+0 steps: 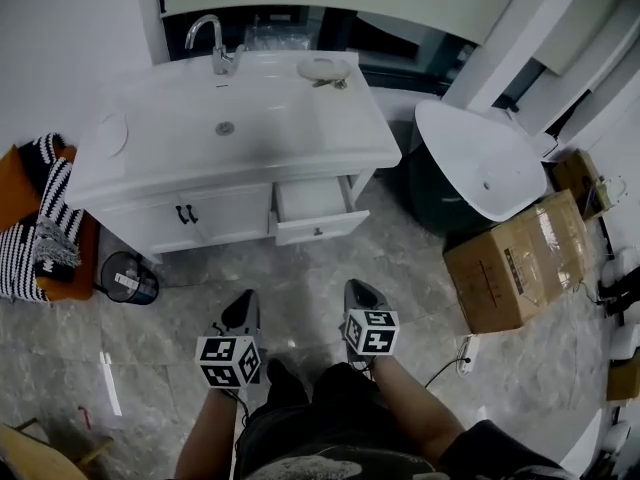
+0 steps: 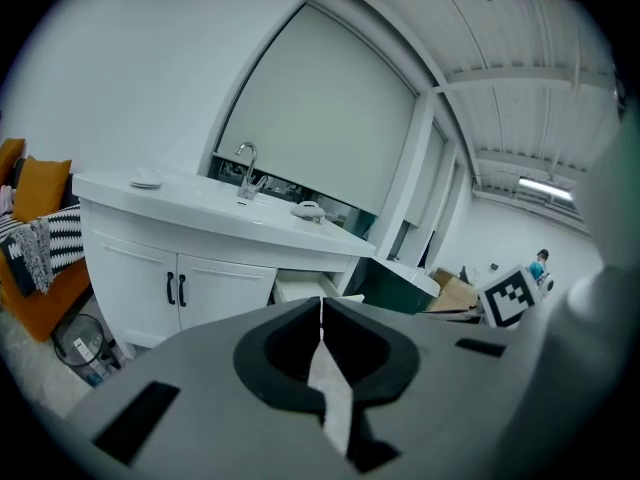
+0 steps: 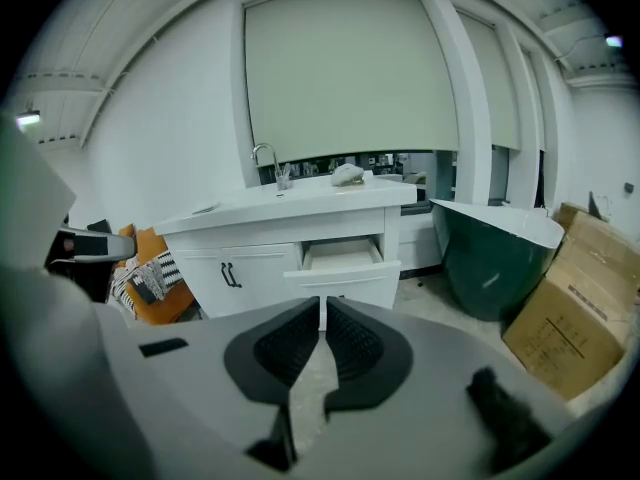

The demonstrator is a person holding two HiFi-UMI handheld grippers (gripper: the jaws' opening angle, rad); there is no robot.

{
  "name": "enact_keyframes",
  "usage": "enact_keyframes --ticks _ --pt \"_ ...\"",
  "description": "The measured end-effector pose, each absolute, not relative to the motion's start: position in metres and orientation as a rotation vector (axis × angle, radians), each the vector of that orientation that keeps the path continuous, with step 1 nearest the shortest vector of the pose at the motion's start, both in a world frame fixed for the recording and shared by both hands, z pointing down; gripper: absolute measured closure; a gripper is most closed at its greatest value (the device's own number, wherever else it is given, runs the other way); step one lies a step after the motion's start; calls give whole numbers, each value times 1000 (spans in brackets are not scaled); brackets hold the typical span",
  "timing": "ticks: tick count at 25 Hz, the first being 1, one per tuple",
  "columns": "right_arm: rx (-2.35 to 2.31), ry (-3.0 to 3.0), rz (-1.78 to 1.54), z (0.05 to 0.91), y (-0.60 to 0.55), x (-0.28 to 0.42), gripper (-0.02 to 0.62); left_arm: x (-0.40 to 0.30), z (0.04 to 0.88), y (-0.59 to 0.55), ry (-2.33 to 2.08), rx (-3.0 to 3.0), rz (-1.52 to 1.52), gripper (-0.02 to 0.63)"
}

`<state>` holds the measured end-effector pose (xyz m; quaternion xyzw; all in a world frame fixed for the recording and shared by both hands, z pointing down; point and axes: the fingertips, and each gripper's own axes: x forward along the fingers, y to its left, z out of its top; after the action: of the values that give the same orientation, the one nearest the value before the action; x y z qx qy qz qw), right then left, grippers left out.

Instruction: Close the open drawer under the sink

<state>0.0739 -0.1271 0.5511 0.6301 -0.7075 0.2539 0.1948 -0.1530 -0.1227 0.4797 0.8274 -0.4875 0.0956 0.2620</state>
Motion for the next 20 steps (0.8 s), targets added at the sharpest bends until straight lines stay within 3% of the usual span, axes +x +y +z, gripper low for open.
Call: enact_keyframes --ticks 13,20 --pt "1780 -1890 784 625 -193 70 558 -165 534 -179 -1319 2169 297 589" --pt "1703 -1880 797 680 -236 75 453 -151 570 -218 -1335 2141 325 589"
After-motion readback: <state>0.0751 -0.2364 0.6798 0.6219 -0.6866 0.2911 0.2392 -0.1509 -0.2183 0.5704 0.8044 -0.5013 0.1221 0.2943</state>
